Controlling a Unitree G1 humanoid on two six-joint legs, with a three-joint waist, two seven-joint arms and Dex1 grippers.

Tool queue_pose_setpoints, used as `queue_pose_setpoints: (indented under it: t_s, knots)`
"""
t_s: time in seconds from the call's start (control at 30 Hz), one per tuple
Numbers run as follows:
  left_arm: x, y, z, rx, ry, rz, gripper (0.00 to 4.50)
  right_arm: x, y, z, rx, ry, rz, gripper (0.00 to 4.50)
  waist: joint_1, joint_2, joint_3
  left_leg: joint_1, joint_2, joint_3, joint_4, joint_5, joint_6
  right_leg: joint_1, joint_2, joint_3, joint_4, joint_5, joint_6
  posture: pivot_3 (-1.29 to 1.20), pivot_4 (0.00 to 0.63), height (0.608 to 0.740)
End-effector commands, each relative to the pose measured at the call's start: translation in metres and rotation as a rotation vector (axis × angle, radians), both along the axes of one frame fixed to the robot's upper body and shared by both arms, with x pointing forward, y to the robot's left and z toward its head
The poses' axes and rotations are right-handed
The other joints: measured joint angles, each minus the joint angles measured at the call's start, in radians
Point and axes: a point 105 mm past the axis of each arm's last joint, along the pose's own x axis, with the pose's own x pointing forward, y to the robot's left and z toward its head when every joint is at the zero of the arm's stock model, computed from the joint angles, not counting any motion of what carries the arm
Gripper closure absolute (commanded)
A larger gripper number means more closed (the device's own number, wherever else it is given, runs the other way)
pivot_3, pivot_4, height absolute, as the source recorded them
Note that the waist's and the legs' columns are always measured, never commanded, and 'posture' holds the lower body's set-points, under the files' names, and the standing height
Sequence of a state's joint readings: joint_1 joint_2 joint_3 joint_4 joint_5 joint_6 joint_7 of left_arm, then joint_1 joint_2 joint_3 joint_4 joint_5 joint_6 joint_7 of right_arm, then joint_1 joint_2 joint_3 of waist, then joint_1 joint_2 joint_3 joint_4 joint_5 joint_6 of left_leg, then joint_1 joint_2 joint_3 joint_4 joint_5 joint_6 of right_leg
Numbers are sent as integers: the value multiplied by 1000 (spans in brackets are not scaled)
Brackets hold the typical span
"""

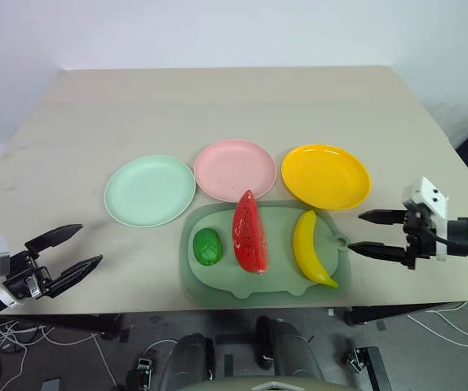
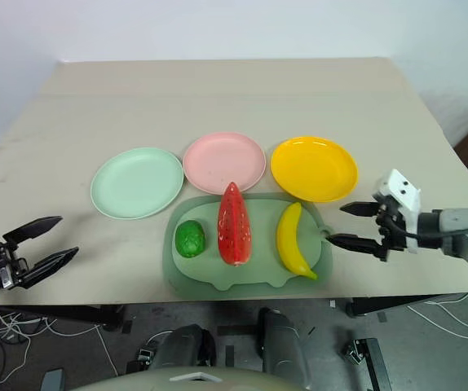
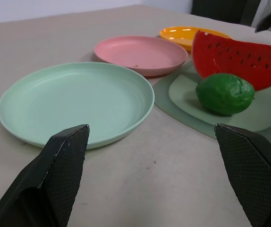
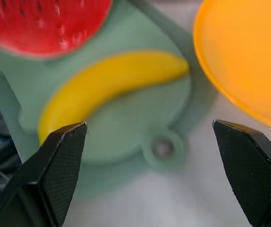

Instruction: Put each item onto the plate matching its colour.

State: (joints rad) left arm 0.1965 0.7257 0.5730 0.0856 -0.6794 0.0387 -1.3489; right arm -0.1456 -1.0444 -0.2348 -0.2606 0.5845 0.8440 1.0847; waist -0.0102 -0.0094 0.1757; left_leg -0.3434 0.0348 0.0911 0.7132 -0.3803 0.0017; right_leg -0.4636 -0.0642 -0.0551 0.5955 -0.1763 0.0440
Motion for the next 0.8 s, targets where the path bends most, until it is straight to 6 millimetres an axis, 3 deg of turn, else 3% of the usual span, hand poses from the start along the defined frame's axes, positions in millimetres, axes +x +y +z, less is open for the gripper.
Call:
queue_pose_setpoints:
  t_s: [0.03, 0.17, 0.53, 0.8]
  knots:
    - [4, -3, 5, 8, -32, -12, 43, -3, 19, 5, -2, 79, -54, 0, 2, 0, 0, -1, 0, -1, 0, 0, 0, 0, 0, 0, 0, 0, 0, 0, 150, 736]
    - [11, -9, 5, 5, -40, -34, 43, -2, 41, -2, -19, 172, -128, 0, 1, -1, -1, -5, 0, -2, 2, 0, 0, -3, 0, -1, 0, 0, 0, 0, 150, 736]
    - [19, -17, 2, -7, -45, -56, 43, 21, 65, -27, -22, 211, -347, 0, -1, -3, -2, -13, -2, -3, 3, 0, 0, -9, 0, -2, 1, 2, 3, 0, 150, 736]
    - [20, -17, 1, -6, -49, -50, 43, 7, 80, -51, -94, 253, -326, 0, -2, -6, -5, -11, -2, -4, 3, 0, 0, -7, 1, -2, 1, 1, 1, 0, 150, 736]
